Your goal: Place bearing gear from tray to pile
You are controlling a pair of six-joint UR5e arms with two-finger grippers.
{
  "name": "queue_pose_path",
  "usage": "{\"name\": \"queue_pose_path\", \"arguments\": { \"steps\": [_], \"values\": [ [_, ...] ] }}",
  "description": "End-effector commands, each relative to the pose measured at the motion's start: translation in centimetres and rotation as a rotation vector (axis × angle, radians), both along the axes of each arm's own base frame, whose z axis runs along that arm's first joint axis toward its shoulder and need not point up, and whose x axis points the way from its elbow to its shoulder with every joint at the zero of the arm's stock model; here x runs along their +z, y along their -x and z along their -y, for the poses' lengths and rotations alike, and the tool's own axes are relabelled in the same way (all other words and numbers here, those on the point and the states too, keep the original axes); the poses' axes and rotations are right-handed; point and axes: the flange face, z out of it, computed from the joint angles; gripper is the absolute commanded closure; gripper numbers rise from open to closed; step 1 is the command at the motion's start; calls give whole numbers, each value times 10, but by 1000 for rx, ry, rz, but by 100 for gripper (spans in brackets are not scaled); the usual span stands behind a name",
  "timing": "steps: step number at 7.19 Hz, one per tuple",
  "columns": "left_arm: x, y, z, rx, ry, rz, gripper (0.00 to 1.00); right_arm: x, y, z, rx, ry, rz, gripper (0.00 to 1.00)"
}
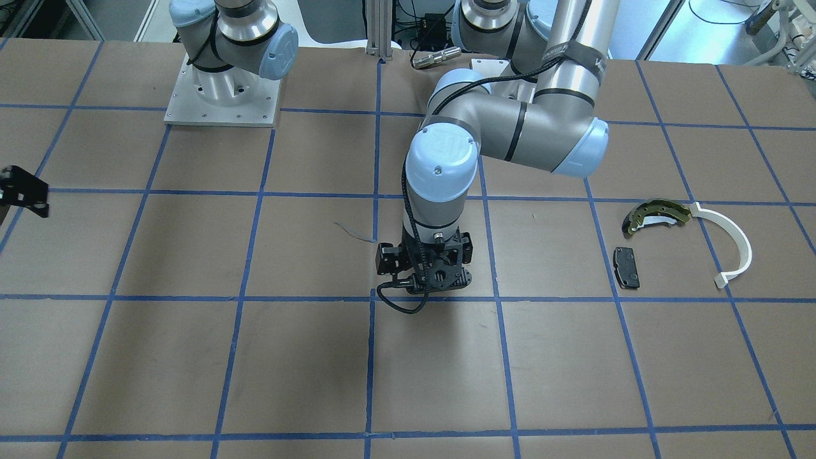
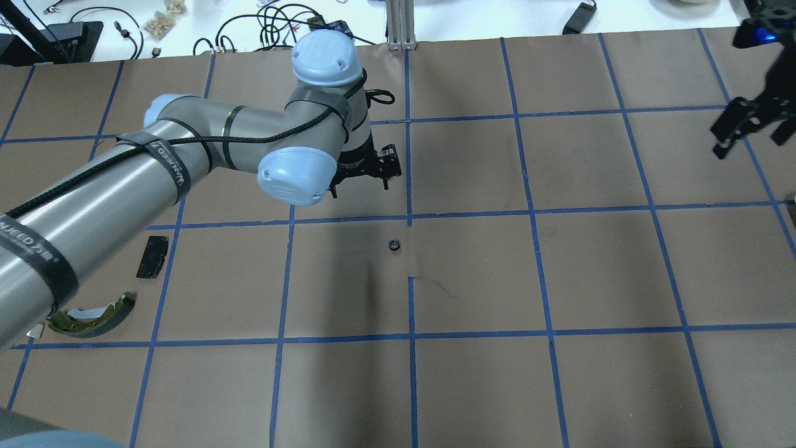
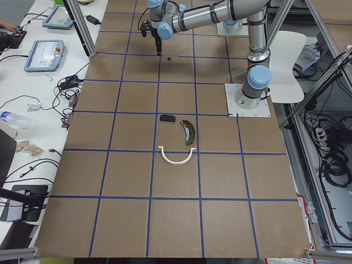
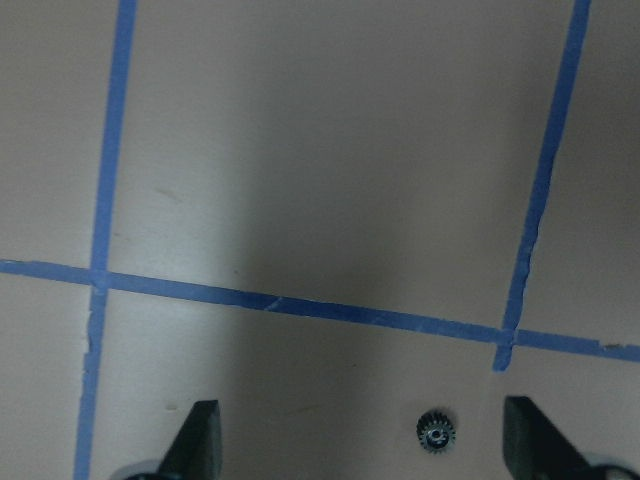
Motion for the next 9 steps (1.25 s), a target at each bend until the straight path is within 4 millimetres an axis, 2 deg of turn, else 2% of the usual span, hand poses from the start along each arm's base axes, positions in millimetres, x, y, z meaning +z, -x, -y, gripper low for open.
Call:
{"name": "queue_pose_path", "arguments": {
  "steps": [1,2,3,5,6,7,8,9],
  "values": [
    [-44,29,-5,-31,-34,-9,0,-18,142,-45,71,28,16,0],
    [-56,36,-9,-47,-66,-41,0,-44,198,-55,166,52,0,0],
    [-65,40,-10,-50,-92,-73,0,-70,242,-67,227,70,-1,0],
    [-80,36,-23,-55,-131,-62,4,-127,307,-95,331,85,22,0],
    [-84,28,-34,-72,-145,-56,14,-160,329,-96,325,99,-5,0],
    [-83,25,-39,-76,-150,-56,36,-189,336,-97,362,85,32,0],
    [-86,25,-38,-76,-154,-54,38,-202,337,-97,396,77,54,0],
    [-87,25,-39,-75,-154,-54,40,-205,336,-97,396,77,59,0]
  ]
}}
